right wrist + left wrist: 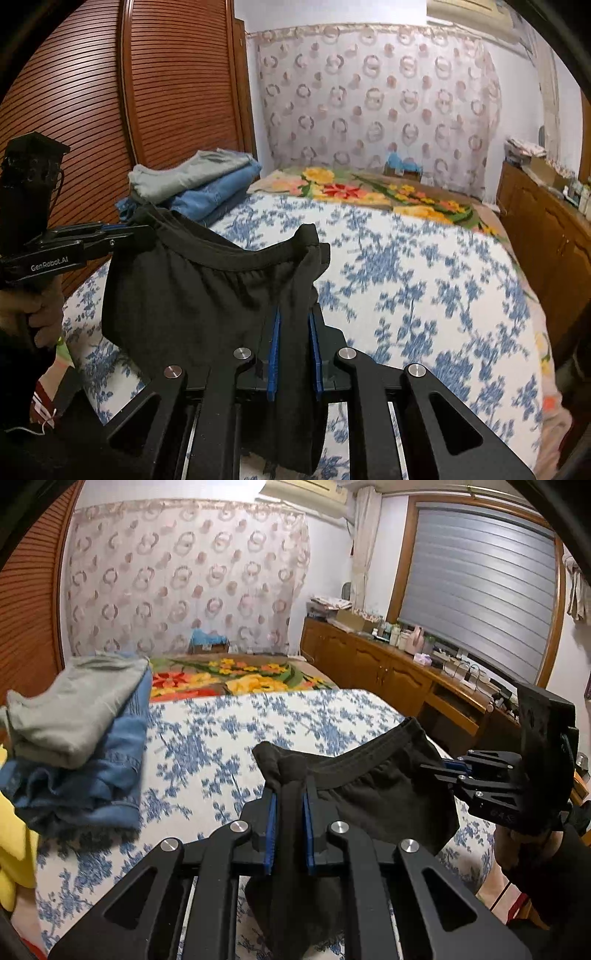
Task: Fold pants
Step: 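Lift the folded pants off the bed with both tools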
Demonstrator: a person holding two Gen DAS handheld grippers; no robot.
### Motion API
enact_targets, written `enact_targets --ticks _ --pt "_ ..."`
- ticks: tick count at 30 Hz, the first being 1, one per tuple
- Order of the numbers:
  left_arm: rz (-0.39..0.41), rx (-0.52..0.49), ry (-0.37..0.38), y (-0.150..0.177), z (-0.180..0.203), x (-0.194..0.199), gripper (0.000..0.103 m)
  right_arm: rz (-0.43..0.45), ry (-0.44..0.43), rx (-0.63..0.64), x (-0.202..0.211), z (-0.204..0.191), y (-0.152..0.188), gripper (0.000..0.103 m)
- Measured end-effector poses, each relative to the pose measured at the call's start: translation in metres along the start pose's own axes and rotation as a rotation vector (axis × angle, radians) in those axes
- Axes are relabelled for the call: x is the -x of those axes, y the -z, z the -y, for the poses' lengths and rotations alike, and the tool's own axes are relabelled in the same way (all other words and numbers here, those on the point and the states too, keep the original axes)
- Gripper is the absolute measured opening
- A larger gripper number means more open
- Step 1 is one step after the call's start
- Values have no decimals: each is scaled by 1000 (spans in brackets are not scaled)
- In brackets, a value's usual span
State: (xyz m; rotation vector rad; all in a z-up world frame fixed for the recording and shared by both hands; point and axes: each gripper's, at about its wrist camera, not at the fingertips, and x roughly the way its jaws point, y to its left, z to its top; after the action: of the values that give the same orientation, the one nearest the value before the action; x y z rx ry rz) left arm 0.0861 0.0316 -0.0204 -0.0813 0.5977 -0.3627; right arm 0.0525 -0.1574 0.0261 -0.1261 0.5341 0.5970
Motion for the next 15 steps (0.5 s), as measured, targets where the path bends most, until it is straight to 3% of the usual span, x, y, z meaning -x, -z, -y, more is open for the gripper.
enact_targets --ticks 15 --pt "59 -21 -35 -23 -11 12 13 42 -3 98 -5 -2 -30 14"
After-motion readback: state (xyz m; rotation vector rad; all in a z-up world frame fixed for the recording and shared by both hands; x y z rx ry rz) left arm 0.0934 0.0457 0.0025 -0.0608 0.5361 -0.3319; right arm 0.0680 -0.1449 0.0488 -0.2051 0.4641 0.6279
